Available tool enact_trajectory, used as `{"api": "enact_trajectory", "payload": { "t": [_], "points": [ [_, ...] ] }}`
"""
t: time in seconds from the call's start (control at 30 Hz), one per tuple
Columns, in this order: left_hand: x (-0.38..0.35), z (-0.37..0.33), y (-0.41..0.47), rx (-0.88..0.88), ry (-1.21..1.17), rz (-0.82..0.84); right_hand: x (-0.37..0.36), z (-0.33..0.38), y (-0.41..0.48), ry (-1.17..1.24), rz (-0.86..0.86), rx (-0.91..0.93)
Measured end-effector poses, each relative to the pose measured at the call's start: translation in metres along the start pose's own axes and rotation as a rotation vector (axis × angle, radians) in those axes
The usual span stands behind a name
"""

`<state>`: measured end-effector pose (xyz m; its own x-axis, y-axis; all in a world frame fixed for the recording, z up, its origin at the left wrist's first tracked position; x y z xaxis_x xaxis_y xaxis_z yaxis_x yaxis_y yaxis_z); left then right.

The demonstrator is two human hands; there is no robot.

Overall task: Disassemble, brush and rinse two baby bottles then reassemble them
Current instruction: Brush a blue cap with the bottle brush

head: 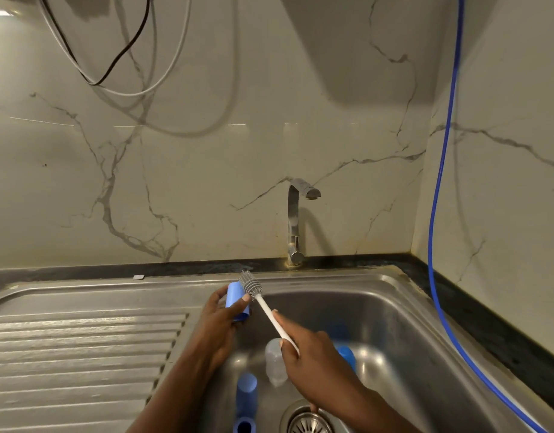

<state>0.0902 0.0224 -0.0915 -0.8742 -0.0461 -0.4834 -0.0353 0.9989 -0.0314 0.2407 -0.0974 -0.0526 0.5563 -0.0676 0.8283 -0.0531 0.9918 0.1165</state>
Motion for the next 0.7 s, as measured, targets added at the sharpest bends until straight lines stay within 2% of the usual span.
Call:
{"api": "enact_trajectory", "payload": {
  "t": [0.17,0.4,0.7],
  "points": [
    [0.018,0.004,0.008,0.058,-0.265,-0.111,-0.004,0.005,-0.003,0.013,0.038,0.003],
    [0.020,0.004,0.008,0.087,-0.458,-0.082,-0.015,0.018,-0.010,0.000,0.044,0.071],
    [-0.018,-0.007,-0.016,0.124,-0.178,0.184,0.009,0.006,-0.001,-0.035,-0.093,0.003]
  ]
}}
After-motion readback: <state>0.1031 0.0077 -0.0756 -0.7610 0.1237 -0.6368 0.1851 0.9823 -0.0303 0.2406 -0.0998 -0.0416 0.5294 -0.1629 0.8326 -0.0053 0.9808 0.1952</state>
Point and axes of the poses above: each hand's wrist, its own y-axis towards the middle knuckle, its own x-axis out of the back of the hand, z = x × y, the point moved 6 cm from there along y, towards the middle knuckle, and after that the axes turned 7 degrees about -y, right-handed, at the moved point
